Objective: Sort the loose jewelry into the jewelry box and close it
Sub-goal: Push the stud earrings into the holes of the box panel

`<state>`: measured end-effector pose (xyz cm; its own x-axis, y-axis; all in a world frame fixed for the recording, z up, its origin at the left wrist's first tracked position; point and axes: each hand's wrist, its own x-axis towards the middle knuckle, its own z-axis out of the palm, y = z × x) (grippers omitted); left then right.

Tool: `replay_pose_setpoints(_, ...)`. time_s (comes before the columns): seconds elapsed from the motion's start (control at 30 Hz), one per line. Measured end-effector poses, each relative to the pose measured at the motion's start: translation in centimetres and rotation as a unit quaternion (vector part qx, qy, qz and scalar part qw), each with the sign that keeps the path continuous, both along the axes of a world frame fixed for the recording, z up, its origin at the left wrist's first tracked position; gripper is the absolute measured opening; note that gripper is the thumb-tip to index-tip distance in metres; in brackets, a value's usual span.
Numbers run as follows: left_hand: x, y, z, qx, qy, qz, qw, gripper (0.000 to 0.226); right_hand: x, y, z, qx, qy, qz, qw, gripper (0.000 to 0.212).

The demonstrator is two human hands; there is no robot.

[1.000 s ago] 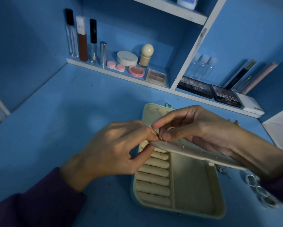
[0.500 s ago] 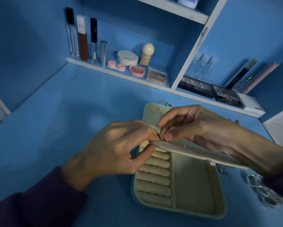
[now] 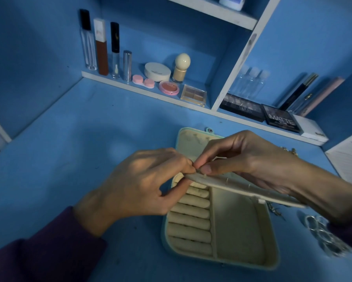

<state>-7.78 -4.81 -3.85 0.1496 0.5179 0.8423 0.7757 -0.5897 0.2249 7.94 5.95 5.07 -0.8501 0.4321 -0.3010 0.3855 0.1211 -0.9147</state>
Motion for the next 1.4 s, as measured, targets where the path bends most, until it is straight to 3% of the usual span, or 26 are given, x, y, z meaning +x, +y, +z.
replay_pose_setpoints(0.47, -0.1, 0.0, 0.2, -0.008, 0.007, -0.005, 1.000, 0.006, -0.4, 1.9, 0.4, -0.038, -0.031, 0.084, 0.995, 0.016)
replay_pose_setpoints(1.0, 0.0, 0.0, 0.3, -0.002, 0.010, 0.001, 1.000, 0.012, -1.3, 1.2, 1.4, 0.155, -0.089, 0.167, 0.970, 0.011)
replay_pose_setpoints(1.4, -0.1, 0.0, 0.3, -0.002, 0.007, -0.003, 1.000, 0.008, -1.6, 1.6, 1.8, 0.169, -0.091, 0.214, 0.958, 0.011)
